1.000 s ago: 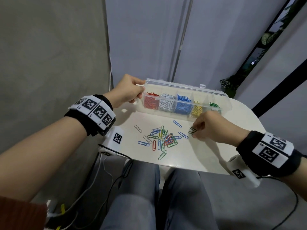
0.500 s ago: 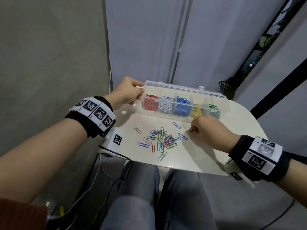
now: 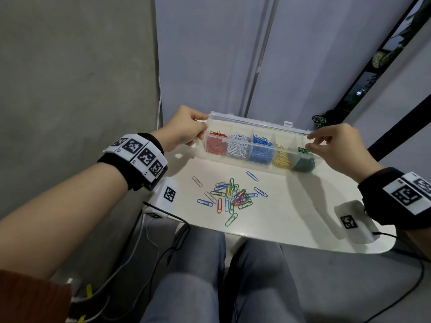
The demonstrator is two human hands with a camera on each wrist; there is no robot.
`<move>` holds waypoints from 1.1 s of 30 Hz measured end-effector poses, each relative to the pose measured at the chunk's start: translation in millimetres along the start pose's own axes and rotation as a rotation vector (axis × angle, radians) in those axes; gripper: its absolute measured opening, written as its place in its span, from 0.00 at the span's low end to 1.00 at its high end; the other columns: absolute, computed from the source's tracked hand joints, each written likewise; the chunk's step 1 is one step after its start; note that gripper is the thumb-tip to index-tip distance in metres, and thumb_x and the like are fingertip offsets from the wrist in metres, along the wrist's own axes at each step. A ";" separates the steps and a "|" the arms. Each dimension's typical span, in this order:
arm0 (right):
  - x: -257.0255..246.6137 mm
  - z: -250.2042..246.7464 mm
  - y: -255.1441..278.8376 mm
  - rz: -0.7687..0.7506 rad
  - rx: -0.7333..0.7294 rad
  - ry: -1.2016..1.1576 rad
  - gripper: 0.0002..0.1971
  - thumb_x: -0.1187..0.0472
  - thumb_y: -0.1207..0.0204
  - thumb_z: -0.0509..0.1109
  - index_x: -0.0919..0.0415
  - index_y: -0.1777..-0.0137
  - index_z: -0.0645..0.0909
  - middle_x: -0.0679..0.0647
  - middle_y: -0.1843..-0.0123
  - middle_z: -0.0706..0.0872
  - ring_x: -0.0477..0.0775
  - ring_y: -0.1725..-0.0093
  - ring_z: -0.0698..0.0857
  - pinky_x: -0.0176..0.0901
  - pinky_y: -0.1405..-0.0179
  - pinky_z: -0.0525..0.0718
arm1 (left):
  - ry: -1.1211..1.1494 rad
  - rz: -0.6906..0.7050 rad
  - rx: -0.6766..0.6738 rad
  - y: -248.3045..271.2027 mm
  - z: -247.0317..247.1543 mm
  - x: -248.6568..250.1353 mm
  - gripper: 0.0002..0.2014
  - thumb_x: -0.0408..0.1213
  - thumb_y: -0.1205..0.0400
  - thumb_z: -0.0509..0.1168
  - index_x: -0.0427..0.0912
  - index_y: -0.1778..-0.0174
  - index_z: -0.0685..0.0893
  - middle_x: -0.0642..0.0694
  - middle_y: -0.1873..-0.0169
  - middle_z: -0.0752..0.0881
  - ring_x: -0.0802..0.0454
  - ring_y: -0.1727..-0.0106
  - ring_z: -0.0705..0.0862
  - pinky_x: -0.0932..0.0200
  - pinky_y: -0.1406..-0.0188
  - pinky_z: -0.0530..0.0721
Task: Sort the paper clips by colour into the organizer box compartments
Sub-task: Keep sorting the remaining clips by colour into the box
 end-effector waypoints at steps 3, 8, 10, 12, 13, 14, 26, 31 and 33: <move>-26.3 3.5 18.5 -0.173 -0.024 -0.076 0.04 0.65 0.29 0.78 0.61 0.54 0.89 0.53 0.64 0.86 0.48 0.66 0.76 0.32 0.66 0.70 | -0.006 0.001 -0.002 0.1 -0.3 0.4 0.19 0.28 0.16 0.62 0.37 0.28 0.79 0.45 0.77 0.77 0.55 0.80 0.67 0.62 0.79 0.68; -59.0 38.5 51.3 -0.312 -0.404 -0.033 0.04 0.60 0.33 0.81 0.57 0.60 0.89 0.46 0.67 0.86 0.41 0.66 0.81 0.31 0.65 0.75 | -0.011 0.002 -0.001 1.4 -0.8 2.1 0.19 0.27 0.16 0.62 0.37 0.28 0.79 0.45 0.76 0.77 0.54 0.77 0.67 0.60 0.77 0.68; -60.4 54.4 57.9 -0.279 -0.518 -0.004 0.06 0.58 0.33 0.82 0.56 0.61 0.88 0.46 0.67 0.86 0.44 0.67 0.82 0.37 0.65 0.77 | -0.014 0.001 0.001 1.5 -0.6 2.2 0.19 0.27 0.16 0.62 0.38 0.28 0.79 0.45 0.76 0.77 0.54 0.77 0.67 0.61 0.77 0.68; -61.6 65.1 60.2 -0.246 -0.535 0.021 0.05 0.60 0.32 0.81 0.57 0.60 0.87 0.49 0.66 0.87 0.47 0.67 0.81 0.37 0.66 0.76 | -0.018 0.004 0.003 1.9 -0.5 2.5 0.18 0.27 0.16 0.62 0.38 0.29 0.79 0.45 0.76 0.77 0.54 0.77 0.67 0.61 0.77 0.68; -62.8 68.3 59.9 -0.235 -0.523 0.032 0.03 0.63 0.31 0.79 0.59 0.61 0.87 0.50 0.66 0.88 0.48 0.67 0.81 0.35 0.67 0.75 | -0.019 0.006 0.004 1.9 -0.6 2.6 0.18 0.27 0.16 0.62 0.38 0.29 0.80 0.45 0.76 0.77 0.54 0.77 0.67 0.61 0.77 0.68; -64.4 70.3 59.5 -0.235 -0.516 0.038 0.01 0.66 0.30 0.77 0.61 0.61 0.88 0.51 0.65 0.88 0.49 0.66 0.81 0.33 0.69 0.73 | -0.020 0.008 0.004 2.0 -0.7 2.7 0.18 0.27 0.16 0.62 0.38 0.30 0.80 0.45 0.76 0.77 0.54 0.77 0.67 0.61 0.77 0.68; -75.0 66.2 37.7 -0.226 -0.372 0.039 0.05 0.66 0.28 0.74 0.68 0.55 0.86 0.59 0.62 0.87 0.62 0.60 0.83 0.50 0.57 0.81 | -0.018 0.009 -0.002 1.5 -0.2 1.9 0.18 0.28 0.16 0.62 0.38 0.29 0.80 0.44 0.76 0.77 0.54 0.78 0.67 0.62 0.78 0.67; -75.8 73.2 38.5 -0.224 -0.502 0.101 0.09 0.60 0.30 0.75 0.64 0.66 0.81 0.59 0.67 0.84 0.57 0.67 0.77 0.50 0.64 0.79 | -0.022 0.005 0.001 -0.1 -0.6 1.1 0.18 0.29 0.16 0.62 0.38 0.29 0.80 0.44 0.76 0.78 0.55 0.78 0.67 0.61 0.76 0.67; -75.3 74.3 39.5 -0.206 -0.484 0.101 0.03 0.65 0.32 0.75 0.61 0.65 0.84 0.55 0.67 0.86 0.54 0.66 0.79 0.47 0.63 0.79 | -0.020 0.004 0.003 -0.2 -0.5 0.8 0.18 0.28 0.16 0.62 0.38 0.29 0.79 0.44 0.76 0.78 0.55 0.79 0.67 0.60 0.76 0.67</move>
Point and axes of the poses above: each hand's wrist, its own y-axis away from the middle knuckle, its own z-axis out of the palm, x = y × z, the point moved 3 cm from there along -y, towards the middle knuckle
